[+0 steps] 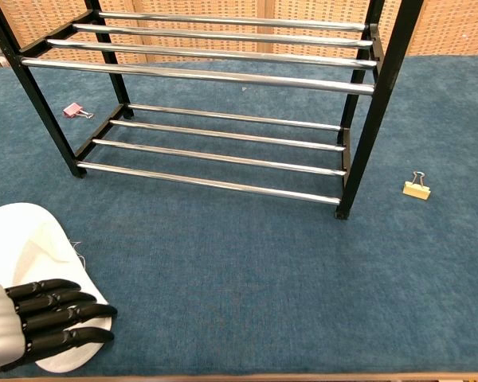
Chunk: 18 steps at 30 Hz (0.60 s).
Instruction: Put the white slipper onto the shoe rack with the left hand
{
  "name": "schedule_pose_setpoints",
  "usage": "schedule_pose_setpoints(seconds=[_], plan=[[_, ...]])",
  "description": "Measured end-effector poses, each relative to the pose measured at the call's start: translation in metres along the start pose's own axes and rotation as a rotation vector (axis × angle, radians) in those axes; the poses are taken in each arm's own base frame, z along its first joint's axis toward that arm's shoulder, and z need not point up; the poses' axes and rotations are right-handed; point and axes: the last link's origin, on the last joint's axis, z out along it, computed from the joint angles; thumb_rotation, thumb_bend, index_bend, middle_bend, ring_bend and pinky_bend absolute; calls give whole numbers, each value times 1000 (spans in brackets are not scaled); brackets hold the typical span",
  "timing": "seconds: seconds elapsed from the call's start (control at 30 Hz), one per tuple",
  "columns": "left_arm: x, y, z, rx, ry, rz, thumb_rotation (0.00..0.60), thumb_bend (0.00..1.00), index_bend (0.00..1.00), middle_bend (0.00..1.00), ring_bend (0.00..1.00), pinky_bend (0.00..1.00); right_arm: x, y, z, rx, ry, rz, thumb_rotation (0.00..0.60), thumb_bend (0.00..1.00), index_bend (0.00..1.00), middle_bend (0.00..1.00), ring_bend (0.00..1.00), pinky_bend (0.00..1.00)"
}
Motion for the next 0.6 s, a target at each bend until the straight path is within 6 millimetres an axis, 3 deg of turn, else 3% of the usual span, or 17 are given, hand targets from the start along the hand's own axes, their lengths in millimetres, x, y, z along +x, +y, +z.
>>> schedule_pose_setpoints(seconds=[0.6], plan=[[-26,-26,-54,44,-30,-47,600,204,0,0,0,0,1,2,2,-12,9,-1,600,0,0,0,0,0]])
